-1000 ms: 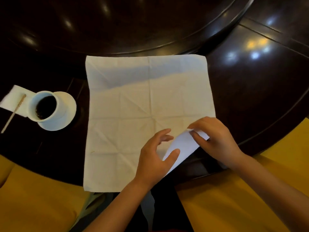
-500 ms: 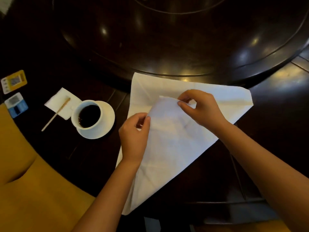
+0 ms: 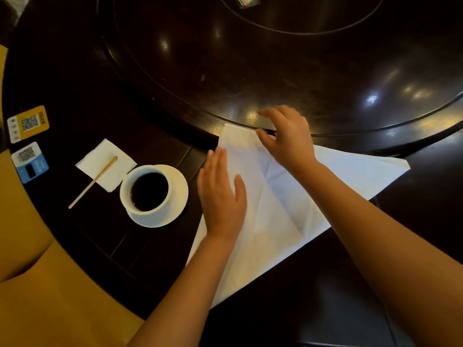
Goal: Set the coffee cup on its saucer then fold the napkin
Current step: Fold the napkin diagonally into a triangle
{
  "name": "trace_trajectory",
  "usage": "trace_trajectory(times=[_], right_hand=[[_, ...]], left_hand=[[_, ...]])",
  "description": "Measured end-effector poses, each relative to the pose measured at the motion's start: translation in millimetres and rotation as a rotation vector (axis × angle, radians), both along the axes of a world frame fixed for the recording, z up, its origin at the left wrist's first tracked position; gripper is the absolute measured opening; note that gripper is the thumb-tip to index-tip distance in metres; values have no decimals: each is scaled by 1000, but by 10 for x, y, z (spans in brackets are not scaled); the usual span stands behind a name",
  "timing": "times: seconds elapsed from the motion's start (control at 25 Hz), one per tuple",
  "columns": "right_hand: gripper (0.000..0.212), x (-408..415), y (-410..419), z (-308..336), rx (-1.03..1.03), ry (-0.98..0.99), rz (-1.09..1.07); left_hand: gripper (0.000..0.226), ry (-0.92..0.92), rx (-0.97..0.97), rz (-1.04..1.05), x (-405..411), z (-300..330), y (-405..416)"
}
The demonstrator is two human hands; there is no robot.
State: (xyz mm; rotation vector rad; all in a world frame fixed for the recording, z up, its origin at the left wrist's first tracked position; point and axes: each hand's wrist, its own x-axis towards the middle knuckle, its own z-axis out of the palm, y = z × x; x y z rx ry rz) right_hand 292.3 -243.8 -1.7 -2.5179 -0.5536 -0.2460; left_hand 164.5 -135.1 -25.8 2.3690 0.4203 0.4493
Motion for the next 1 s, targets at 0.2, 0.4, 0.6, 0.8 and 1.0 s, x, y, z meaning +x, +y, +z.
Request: trace_trajectory(times=[0.2, 0.4, 0.6, 0.8, 1.0], right_hand=[[45, -689, -557, -302, -176, -116, 230], [62, -1140, -1068, -683, -567, 224, 223], [63, -1426, -1153, -739, -576, 310, 72], [65, -2118, -1262, -677, -459, 363, -157], [67, -2684, -1252, -499, -387, 457, -285]], left_hand=[[66, 369, 461, -254, -588, -341, -512], [74, 510, 559, -332, -712, -499, -572], [73, 492, 625, -465, -740, -460, -532], [68, 413, 640, -751, -869, -430, -493], [70, 373, 678, -967, -968, -450, -412]])
